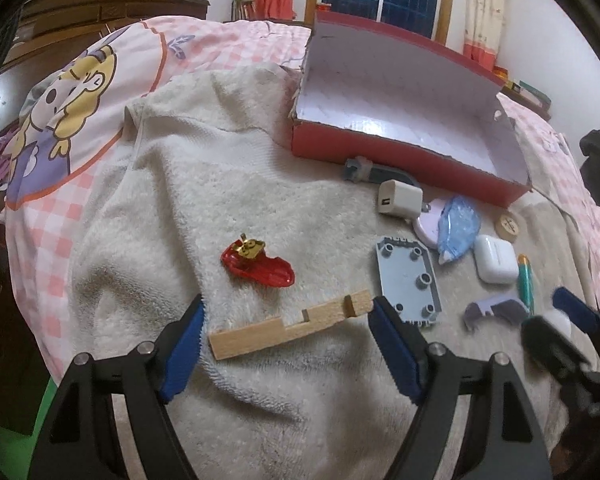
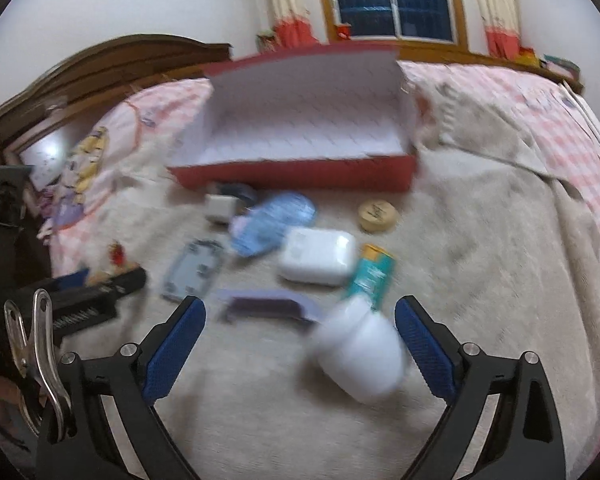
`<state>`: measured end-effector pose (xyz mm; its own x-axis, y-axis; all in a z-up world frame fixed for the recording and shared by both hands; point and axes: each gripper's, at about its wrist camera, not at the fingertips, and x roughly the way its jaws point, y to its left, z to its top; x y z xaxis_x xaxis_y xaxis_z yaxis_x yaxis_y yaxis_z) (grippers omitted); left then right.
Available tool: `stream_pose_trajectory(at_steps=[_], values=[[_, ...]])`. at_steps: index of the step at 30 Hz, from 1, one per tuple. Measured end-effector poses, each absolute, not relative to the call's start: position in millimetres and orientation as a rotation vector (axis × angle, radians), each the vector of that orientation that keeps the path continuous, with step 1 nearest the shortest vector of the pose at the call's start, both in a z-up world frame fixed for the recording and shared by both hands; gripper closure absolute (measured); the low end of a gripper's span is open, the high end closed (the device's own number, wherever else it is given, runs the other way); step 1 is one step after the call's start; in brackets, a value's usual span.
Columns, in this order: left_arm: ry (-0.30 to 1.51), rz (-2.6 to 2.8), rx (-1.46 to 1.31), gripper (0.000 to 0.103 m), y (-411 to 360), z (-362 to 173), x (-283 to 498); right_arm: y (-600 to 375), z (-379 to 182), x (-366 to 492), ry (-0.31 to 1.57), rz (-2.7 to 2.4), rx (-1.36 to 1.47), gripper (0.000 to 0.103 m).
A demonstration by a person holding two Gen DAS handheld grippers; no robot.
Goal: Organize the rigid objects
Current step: 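Grasp the lavender plastic handle with the right tool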
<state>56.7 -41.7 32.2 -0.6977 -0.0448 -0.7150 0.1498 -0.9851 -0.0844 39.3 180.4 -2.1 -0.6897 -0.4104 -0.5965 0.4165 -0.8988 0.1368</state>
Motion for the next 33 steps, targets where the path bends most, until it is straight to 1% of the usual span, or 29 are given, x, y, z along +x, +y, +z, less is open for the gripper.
stream_pose_trajectory(at_steps=[4,6,9,13,15,19,20,21,26,33], values=[[0.187,-2.807,1.167,0.020,-43.4,32.8,51.8,165.8,-12.2,25.5,0.070,-2.532,0.936,0.005],[0.180,-2.814,1.164,0.020,-42.7,33.4,52.8,163.4,-19.0,17.5,0.062,-2.531,0.978,0.005],[0.177,-2.819,1.162,0.020,-42.5,33.9,53.7,161.2,-21.8,14.9,0.106,-2.557,0.961,0.006],[0.162,-2.825,1.153,0.020,-41.2,35.2,55.7,155.8,-22.3,15.6,0.160,-2.559,0.946,0.014],[0.149,-2.831,1.151,0.020,-40.7,35.4,57.4,154.0,-24.0,13.0,0.149,-2.522,0.960,0.020],[0.156,-2.849,1.148,0.020,-42.2,36.4,59.6,153.9,-31.4,2.9,0.109,-2.506,1.020,0.022],[0.164,-2.857,1.143,0.020,-42.5,37.6,60.2,154.2,-31.3,3.1,0.115,-2.510,1.019,0.027],[0.172,-2.865,1.139,0.020,-42.8,39.3,61.1,154.7,-31.1,3.7,0.116,-2.510,1.016,0.030],[0.183,-2.911,1.122,0.020,-46.6,49.2,65.6,160.6,-28.4,6.6,0.084,-2.507,0.997,0.030],[0.293,-2.966,1.172,0.020,-58.3,64.4,59.6,159.9,-29.6,6.9,0.100,-2.506,0.987,0.030]])
